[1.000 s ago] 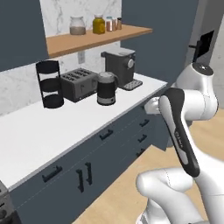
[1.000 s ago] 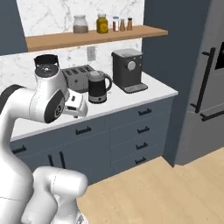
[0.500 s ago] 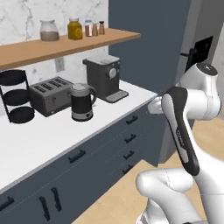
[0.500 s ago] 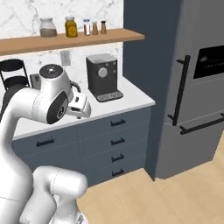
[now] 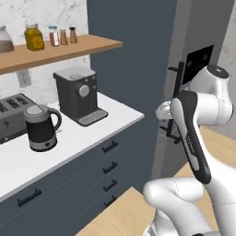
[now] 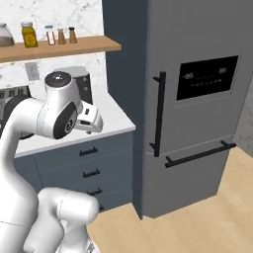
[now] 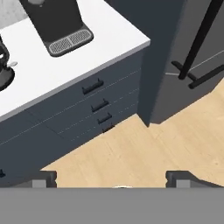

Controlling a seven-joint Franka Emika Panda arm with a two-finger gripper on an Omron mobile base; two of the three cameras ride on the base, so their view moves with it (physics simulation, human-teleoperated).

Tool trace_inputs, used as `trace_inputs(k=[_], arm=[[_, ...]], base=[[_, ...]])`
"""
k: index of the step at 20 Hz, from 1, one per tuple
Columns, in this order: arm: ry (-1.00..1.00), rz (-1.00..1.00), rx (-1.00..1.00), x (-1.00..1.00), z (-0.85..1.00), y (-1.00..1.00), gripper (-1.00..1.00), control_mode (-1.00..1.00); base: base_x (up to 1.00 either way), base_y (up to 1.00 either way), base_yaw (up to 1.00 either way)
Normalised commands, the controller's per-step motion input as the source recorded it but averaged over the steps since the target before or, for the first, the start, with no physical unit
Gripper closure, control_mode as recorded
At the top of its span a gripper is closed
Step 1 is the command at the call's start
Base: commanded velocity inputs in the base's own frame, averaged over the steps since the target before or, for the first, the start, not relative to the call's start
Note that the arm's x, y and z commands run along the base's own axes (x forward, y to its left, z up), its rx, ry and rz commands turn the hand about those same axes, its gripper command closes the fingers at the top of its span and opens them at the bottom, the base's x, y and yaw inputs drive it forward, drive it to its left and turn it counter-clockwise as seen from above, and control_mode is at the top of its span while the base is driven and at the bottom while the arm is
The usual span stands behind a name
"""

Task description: Navigate to the fridge.

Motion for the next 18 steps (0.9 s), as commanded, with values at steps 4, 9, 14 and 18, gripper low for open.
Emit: trace_inputs(k=[4, 9, 14, 18], arm=[[0.00, 0.00, 0.00, 0.00, 0.00, 0.00, -1.00, 1.00], [0.00, 0.00, 0.00, 0.00, 0.00, 0.00, -1.00, 1.00], [0.00, 0.00, 0.00, 0.00, 0.00, 0.00, -1.00, 1.00], [0.00, 0.00, 0.00, 0.00, 0.00, 0.00, -1.00, 1.00]], base=[[0.41, -1.00, 0.09], [-0.02, -1.00, 0.11], [0.04, -1.00, 0.21], [0.24, -1.00, 0.34]])
